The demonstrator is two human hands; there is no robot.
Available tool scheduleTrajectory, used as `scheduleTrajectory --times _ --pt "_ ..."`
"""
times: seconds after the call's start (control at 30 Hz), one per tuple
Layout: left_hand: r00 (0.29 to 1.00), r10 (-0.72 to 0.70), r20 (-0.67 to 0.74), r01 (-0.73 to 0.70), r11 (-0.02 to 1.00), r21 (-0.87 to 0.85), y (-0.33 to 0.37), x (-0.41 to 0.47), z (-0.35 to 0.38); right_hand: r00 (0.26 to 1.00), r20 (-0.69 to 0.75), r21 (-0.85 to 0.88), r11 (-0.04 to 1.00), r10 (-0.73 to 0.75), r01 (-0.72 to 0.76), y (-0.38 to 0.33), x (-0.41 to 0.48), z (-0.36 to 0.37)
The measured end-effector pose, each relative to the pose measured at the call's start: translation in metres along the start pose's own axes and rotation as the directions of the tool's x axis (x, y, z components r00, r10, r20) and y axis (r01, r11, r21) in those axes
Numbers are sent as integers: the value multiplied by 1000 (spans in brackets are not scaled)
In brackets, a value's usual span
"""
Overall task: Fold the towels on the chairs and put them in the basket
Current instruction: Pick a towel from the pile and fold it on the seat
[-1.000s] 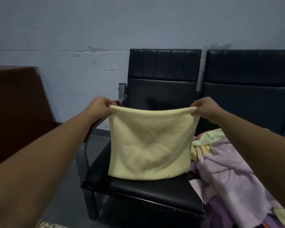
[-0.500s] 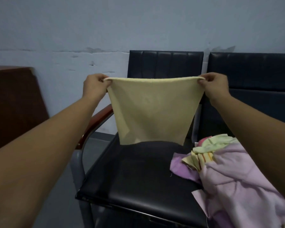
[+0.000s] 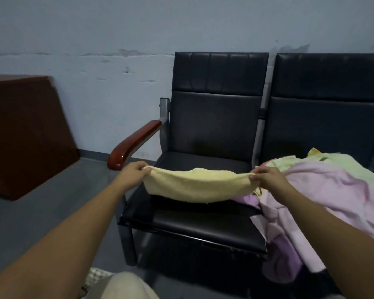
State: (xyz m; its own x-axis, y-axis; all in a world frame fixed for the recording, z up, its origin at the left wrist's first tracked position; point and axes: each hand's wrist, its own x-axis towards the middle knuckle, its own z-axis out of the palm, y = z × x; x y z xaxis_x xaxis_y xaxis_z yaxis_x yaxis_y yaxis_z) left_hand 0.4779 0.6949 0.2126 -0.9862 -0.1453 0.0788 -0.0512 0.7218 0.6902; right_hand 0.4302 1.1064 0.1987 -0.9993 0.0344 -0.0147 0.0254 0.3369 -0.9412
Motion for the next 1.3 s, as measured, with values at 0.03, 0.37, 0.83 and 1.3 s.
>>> scheduleTrajectory --times 0.03,0.37,0.83,1.3 --pt "999 -21 48 23 998 -50 -4 -5 2 998 45 19 998 54 -55 3 -5 1" --pt "951 -185 247 230 958 -171 -21 -15 22 906 323 -166 958 275 -232 13 -8 -2" --pt "952 -271 -140 235 945 -230 -57 98 81 993 -106 -475 880 -53 -4 61 108 67" --pt "877 -467 117 419 860 290 -64 82 116 854 506 -728 472 -121 498 98 26 191"
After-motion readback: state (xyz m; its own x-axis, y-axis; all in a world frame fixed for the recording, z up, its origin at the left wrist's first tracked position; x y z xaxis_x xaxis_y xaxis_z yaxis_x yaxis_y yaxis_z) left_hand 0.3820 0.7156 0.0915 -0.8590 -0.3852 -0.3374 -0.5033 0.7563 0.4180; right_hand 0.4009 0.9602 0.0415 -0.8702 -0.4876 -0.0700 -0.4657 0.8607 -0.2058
